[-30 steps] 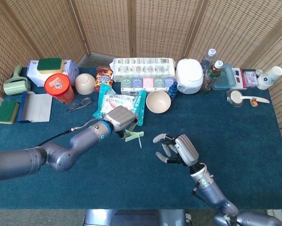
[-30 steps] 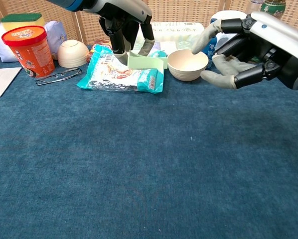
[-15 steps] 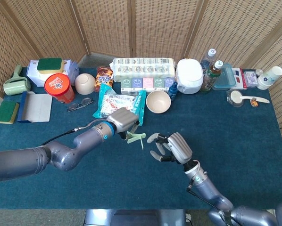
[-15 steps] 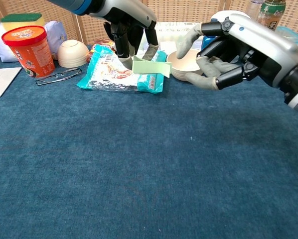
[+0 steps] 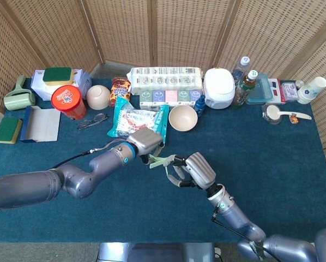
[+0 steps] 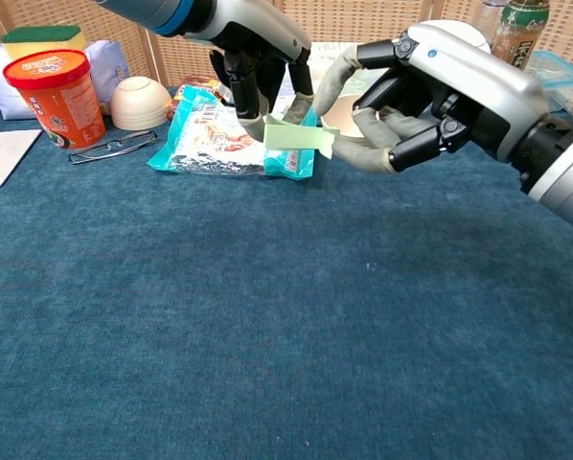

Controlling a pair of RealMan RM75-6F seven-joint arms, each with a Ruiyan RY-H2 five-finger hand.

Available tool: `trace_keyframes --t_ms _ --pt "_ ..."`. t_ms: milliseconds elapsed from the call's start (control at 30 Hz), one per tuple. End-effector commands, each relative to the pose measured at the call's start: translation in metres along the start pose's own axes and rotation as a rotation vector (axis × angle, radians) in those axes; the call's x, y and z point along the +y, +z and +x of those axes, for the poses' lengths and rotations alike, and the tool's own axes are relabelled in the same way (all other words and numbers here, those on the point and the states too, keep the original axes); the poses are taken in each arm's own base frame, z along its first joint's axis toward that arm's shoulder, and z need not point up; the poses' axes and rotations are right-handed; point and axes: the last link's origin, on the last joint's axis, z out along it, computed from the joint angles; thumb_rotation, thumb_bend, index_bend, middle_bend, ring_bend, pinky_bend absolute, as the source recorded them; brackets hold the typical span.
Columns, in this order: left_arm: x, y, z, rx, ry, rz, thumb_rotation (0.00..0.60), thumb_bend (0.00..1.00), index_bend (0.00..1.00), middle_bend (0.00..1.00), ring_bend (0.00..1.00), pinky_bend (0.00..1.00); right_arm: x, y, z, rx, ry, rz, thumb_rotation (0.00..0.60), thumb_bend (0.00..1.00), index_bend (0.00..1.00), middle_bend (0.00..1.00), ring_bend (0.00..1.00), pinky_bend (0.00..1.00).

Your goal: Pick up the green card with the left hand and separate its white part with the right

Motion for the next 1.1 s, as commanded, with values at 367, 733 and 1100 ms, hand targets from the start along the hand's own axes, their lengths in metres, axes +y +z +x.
trace_keyframes --t_ms 367,733,1100 --pt "0.0022 0.0031 0.003 0.007 -0.005 -0.003 0.6 0.43 0.63 1.0 1.0 1.0 0.0028 0.0002 -0.0055 -0.023 -0.038 -0.006 0.6 0.36 0.48 0.88 1.0 0.99" --pt "0.0004 0.0004 0.0002 -0.005 -0.004 -0.005 0.6 0.43 0.63 1.0 1.0 1.0 0.0055 -0.0002 -0.0041 -0.019 -0.044 -0.011 0.6 0.36 0.51 0.88 1.0 0.99" --pt "-0.0003 0.0006 0.0004 -0.009 -0.001 -0.006 0.6 0.43 0.63 1.0 1.0 1.0 0.0058 0.0015 -0.0061 -0.031 -0.052 -0.007 0.6 0.41 0.51 0.88 1.0 0.99"
